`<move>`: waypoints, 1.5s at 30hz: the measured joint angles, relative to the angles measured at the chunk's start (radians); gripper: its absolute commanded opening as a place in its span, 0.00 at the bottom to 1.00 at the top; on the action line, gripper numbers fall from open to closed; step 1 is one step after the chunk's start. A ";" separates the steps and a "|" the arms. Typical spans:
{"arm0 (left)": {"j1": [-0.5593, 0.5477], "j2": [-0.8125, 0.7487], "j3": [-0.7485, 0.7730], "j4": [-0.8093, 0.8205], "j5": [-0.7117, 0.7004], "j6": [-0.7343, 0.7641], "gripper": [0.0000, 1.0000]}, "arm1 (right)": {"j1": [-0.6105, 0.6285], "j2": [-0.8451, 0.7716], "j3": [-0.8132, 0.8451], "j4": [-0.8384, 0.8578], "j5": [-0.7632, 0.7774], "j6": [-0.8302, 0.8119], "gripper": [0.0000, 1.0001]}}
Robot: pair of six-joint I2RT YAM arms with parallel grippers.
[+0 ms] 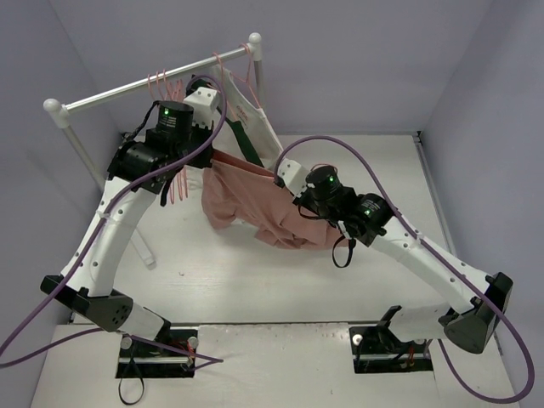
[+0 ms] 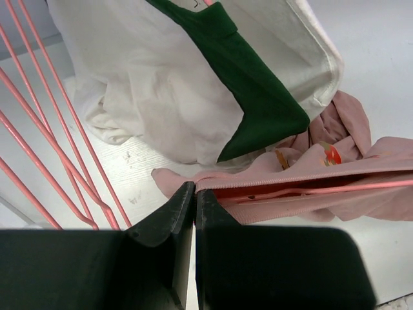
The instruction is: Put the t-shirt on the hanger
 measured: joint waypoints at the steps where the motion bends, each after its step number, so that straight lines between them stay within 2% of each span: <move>1: 0.000 0.002 0.006 0.000 0.003 0.003 0.00 | 0.004 0.006 0.000 -0.004 0.008 -0.003 0.00; 6: -0.011 0.020 0.039 -0.004 0.025 0.018 0.00 | 0.015 0.027 0.022 -0.036 0.029 -0.018 0.00; 13: -0.080 0.057 0.055 -0.002 0.019 0.005 0.00 | 0.015 0.037 0.118 -0.106 0.023 -0.023 0.00; 19: -0.115 0.100 0.104 -0.003 -0.039 -0.032 0.00 | 0.015 0.036 0.207 -0.124 0.021 -0.037 0.00; 32: -0.260 0.206 0.417 -0.010 -0.114 -0.058 0.00 | 0.024 0.037 0.327 -0.152 -0.014 -0.067 0.00; 39: -0.303 0.217 0.399 -0.008 -0.135 -0.071 0.00 | 0.023 0.018 0.344 -0.142 -0.030 -0.079 0.00; 45: -0.308 0.217 0.330 -0.011 -0.138 -0.103 0.00 | 0.011 -0.066 0.207 -0.081 -0.061 -0.048 0.00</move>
